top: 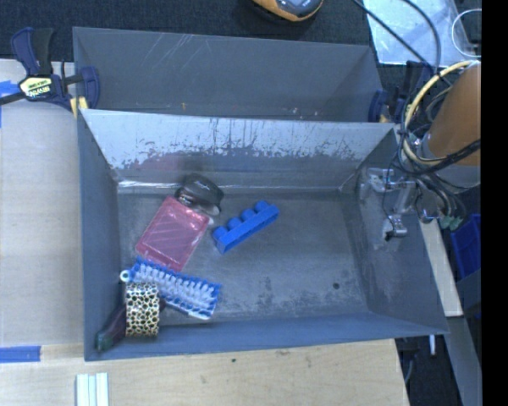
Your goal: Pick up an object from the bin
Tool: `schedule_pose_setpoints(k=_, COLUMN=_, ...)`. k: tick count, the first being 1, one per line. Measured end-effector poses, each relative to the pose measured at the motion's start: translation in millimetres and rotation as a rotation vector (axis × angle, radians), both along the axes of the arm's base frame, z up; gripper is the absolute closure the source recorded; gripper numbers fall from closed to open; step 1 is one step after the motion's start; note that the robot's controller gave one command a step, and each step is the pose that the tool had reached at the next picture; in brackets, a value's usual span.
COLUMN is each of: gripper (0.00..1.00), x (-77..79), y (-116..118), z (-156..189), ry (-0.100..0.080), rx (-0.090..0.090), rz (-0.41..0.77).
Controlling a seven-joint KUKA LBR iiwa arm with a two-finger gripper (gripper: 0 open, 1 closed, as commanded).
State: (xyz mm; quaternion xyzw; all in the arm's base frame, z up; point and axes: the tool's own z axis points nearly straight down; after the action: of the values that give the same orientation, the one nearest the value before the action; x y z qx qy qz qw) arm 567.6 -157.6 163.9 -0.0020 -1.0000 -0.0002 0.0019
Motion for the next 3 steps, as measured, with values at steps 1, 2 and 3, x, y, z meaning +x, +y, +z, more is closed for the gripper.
schedule_pose_setpoints(k=1, gripper=0.0, x=1.6, y=0.9, z=5.1, ry=-0.008, rx=-0.001, rz=0.004)
schedule_pose_setpoints(k=2, gripper=0.0, x=38.4, y=76.9, z=-96.6, ry=0.002, rx=0.004, rz=0.023)
schedule_pose_setpoints(k=3, gripper=0.0, x=41.5, y=100.9, z=-33.5, ry=-0.016, rx=-0.003, rz=0.457)
